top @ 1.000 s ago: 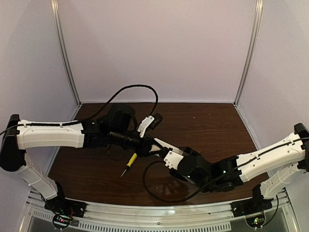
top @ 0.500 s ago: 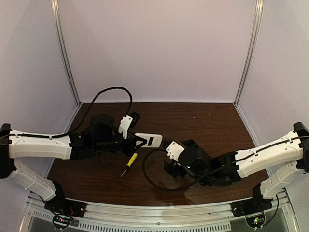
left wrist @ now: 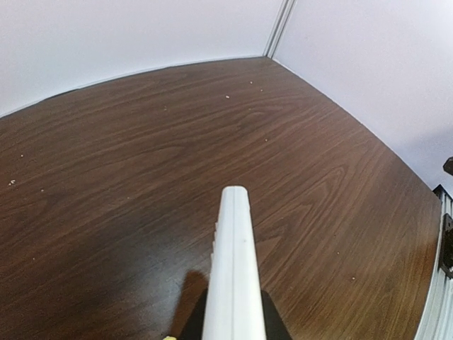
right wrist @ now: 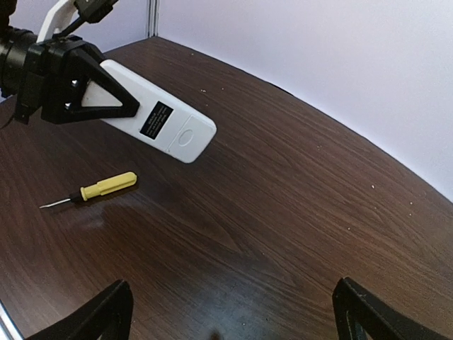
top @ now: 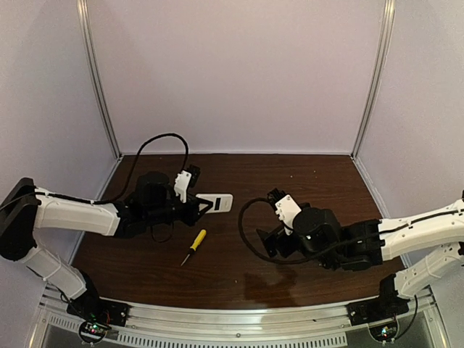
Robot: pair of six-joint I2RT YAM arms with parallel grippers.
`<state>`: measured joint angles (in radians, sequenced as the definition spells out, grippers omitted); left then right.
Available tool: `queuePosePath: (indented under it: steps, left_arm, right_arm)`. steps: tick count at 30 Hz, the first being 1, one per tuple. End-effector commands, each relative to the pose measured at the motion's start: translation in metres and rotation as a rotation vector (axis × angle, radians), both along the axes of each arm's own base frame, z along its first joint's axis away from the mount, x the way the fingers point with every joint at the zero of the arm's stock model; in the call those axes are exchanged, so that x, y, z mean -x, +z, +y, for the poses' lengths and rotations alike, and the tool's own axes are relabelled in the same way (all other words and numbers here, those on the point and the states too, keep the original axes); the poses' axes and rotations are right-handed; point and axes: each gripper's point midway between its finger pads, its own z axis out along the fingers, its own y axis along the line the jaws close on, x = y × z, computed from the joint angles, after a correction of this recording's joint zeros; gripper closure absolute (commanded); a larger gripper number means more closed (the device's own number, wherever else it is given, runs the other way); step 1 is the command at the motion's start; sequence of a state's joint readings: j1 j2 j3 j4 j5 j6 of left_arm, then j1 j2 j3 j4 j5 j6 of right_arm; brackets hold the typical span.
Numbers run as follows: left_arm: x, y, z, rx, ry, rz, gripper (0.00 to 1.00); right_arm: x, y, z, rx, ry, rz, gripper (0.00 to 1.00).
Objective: Unload the batteries from the remote control
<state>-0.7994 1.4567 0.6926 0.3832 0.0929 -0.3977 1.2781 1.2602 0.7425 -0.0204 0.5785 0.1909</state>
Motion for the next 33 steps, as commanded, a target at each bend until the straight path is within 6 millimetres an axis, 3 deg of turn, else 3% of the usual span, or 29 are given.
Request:
queuePosePath:
  steps: [1, 5, 16, 23, 33]
  left_arm:
    - [-0.004, 0.027, -0.006, 0.074, -0.003, -0.051, 1.0]
    - [0.008, 0.037, -0.003, 0.127, -0.031, -0.057, 1.0]
    - [0.029, 0.04, 0.013, 0.227, -0.033, -0.035, 1.0]
    - [0.043, 0.045, 0.008, 0.303, -0.105, -0.011, 1.0]
    - [0.045, 0.04, 0.004, 0.268, -0.129, 0.015, 1.0]
  right_arm:
    - [0.002, -0.005, -0.02, -0.07, -0.055, 0.086, 0.0]
    - [0.003, -0.005, -0.028, -0.132, -0.073, 0.137, 0.0]
    - [0.009, -0.012, -0.04, -0.22, -0.153, 0.243, 0.0]
    - [0.005, 0.003, -0.042, -0.294, -0.187, 0.231, 0.0]
    - [0.011, -0.013, -0.043, -0.204, -0.229, 0.333, 0.0]
